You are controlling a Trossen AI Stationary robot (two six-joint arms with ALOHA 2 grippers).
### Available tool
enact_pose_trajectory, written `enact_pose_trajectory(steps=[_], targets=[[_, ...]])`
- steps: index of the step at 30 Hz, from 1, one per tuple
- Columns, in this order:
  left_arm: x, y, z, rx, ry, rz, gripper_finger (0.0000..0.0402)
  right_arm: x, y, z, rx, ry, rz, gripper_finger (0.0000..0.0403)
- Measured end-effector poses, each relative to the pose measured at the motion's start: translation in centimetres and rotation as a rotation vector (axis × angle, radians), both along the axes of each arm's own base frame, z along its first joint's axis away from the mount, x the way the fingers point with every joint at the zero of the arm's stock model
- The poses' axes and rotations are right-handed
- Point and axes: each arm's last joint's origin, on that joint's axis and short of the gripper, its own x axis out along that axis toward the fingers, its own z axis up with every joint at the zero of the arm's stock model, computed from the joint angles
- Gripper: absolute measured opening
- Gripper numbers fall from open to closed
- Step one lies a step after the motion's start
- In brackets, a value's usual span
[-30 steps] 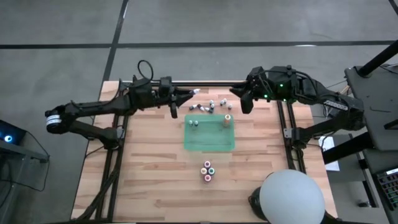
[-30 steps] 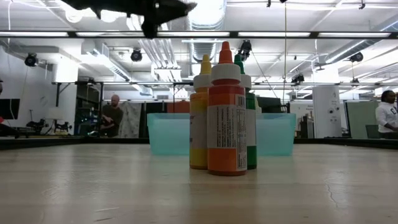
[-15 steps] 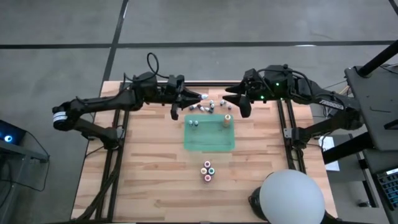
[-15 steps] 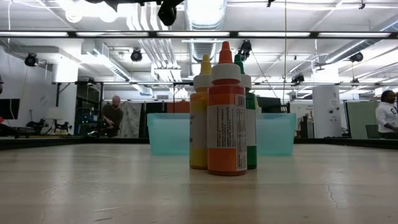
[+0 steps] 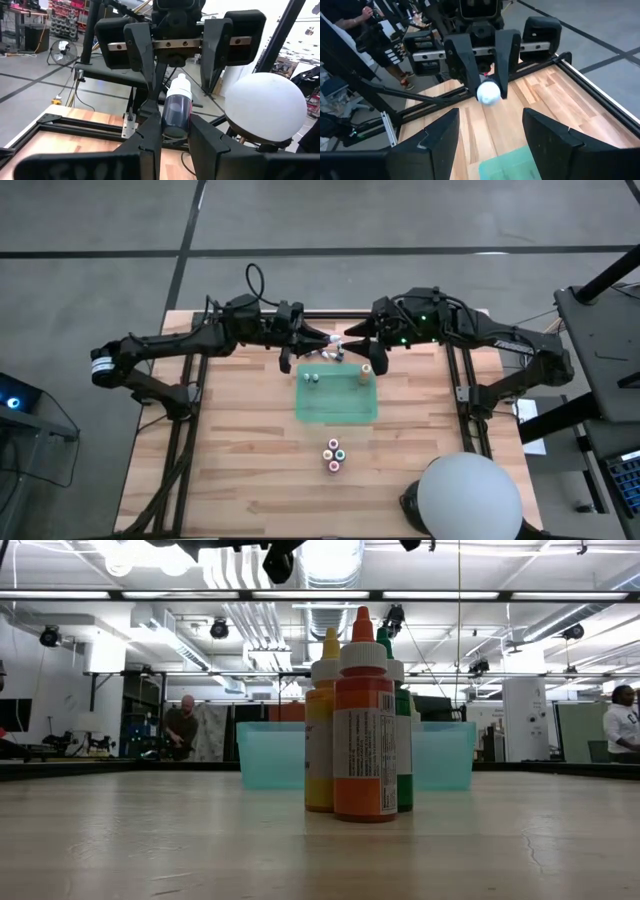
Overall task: Pick & Place food coloring
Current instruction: Put the red food coloring bottle into the green container
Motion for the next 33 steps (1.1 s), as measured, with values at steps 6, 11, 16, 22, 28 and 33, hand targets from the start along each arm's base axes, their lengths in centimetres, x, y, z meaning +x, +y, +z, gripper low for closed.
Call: enact_pose_trajectory(steps=[6,11,16,22,28,33], targets=[[0.0,0.0,-0.1,-0.002,0.006,0.0,0.0053,0.8,-0.2,0.0,-0.015,-0.032,0.004,0.021],[0.1,0.0,-0.3,-0.004,0.01,0.001,0.0053,1.2,-0.3,-0.4,-0.017,-0.02,0.004,0.021],[0.1,0.0,-0.3,-0.004,0.011,0.001,0.0053,1.6,-0.4,-0.8,-0.016,-0.004,0.005,0.021],[0.1,0.0,-0.3,-0.005,0.012,0.001,0.0053,2.1,-0.5,-1.3,-0.017,0.013,0.006,0.021],[0.1,0.0,-0.3,-0.006,0.012,0.001,0.0053,2.1,-0.5,-1.3,-0.016,0.013,0.005,0.0203],[0.1,0.1,-0.6,-0.015,0.037,0.016,0.0053,1.9,-0.4,-1.1,-0.015,0.005,0.005,0.0188]])
